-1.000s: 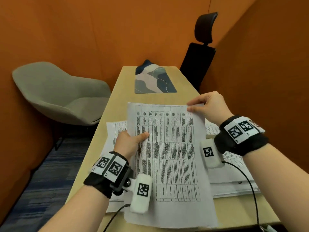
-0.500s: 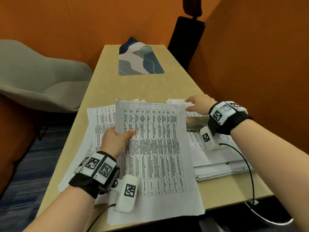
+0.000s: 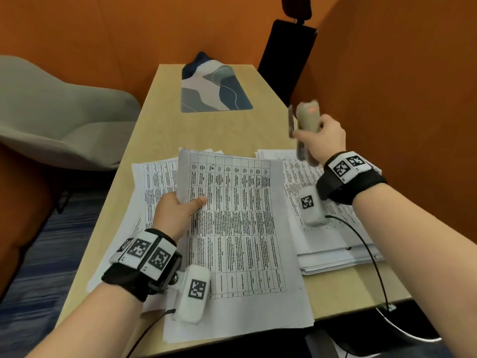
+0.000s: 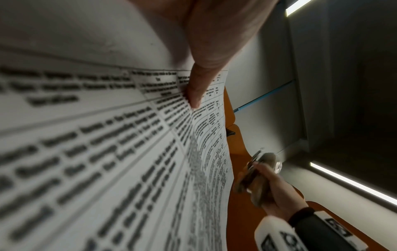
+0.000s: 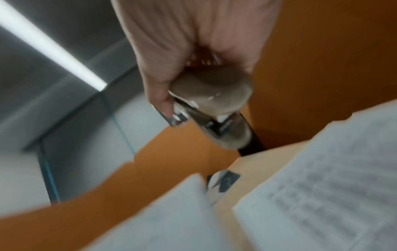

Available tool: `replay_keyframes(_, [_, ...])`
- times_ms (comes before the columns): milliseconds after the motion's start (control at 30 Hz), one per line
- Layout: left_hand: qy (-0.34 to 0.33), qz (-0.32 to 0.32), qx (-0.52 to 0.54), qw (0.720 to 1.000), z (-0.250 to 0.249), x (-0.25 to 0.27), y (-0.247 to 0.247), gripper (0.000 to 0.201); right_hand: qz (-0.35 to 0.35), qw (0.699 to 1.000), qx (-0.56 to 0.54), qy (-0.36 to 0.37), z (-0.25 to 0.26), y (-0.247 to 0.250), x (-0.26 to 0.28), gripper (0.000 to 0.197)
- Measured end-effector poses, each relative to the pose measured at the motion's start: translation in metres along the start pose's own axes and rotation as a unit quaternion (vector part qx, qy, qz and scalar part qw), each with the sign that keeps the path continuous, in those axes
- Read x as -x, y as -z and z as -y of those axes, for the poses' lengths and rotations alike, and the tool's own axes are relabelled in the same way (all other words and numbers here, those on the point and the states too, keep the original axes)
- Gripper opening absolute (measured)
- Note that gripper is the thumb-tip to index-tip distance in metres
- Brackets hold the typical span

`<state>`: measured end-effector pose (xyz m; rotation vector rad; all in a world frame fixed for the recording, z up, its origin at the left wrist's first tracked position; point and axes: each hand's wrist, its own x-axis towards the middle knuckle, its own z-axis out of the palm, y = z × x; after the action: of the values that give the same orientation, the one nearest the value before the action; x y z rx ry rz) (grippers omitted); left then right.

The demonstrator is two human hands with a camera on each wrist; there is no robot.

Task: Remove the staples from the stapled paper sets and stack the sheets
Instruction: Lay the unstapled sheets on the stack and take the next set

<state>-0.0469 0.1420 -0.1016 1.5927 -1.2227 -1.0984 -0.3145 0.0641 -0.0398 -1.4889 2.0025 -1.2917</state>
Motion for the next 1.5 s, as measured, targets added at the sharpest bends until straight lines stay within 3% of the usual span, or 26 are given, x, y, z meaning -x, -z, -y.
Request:
replay_keyframes(67, [-0.009, 0.0, 0.001, 1.0, -0.002, 0.002, -0.001, 0.022, -0.039, 0.982, -0.183, 0.009, 0.009, -0.007, 0.006, 0.03])
replay_keyframes(133, [-0.021, -0.002, 0.0, 1.0, -0.003, 0.003, -0.001, 0.016, -0.03, 0.961, -0.276, 0.002, 0.015, -0.018, 0.012, 0.028])
replay_keyframes(467, [-0.051, -0.015, -0.016, 0.998, -0.003, 0.007, -0.001, 0.02, -0.033, 0.969, -0.245, -0.025, 0.015, -0.046, 0.022, 0.013])
replay_keyframes(667, [-0.075, -0.014, -0.014, 0.997, -0.006, 0.011, -0.001, 0.021, -0.05, 0.964, -0.258, -0.049, 0.022, -0.048, 0.02, 0.028])
replay_keyframes(833, [-0.088, -0.011, -0.026, 0.996, -0.01, 0.014, -0.003, 0.01, -0.065, 0.958, -0.267, -0.081, 0.026, -0.049, 0.021, 0.04])
replay_keyframes(933, [-0.079, -0.007, -0.02, 0.997, -0.009, 0.013, -0.003, 0.014, -0.062, 0.958, -0.27, -0.077, 0.026, -0.047, 0.024, 0.04])
replay_keyframes(1067, [-0.067, -0.012, -0.015, 0.998, -0.009, 0.01, 0.002, 0.016, -0.082, 0.931, -0.355, -0.027, 0.033, -0.034, 0.031, 0.029])
replay_keyframes(1133, [-0.062, -0.016, -0.021, 0.998, -0.009, 0.007, 0.005, 0.009, -0.106, 0.909, -0.403, -0.007, 0.039, -0.02, 0.034, 0.033])
replay_keyframes(1167, [-0.059, -0.018, -0.023, 0.998, -0.009, 0.006, 0.006, 0.015, -0.105, 0.898, -0.427, -0.006, 0.04, -0.013, 0.034, 0.036])
replay_keyframes(1233, [-0.051, -0.02, -0.021, 0.998, -0.009, 0.004, 0.007, 0.029, -0.044, 0.9, -0.433, -0.024, 0.036, -0.002, 0.034, 0.04])
replay_keyframes(1333, [-0.043, -0.03, -0.019, 0.998, -0.014, 0.001, 0.007, 0.036, 0.137, 0.935, -0.32, -0.073, 0.026, 0.002, 0.042, 0.045])
replay_keyframes(1433, [-0.042, -0.037, -0.015, 0.998, -0.022, -0.001, 0.005, 0.035, 0.321, 0.912, -0.203, -0.157, 0.015, -0.005, 0.063, 0.044])
replay_keyframes(1500, [-0.05, -0.042, -0.007, 0.998, -0.029, -0.004, 0.007, 0.03, 0.387, 0.888, -0.154, -0.196, 0.009, -0.01, 0.074, 0.058])
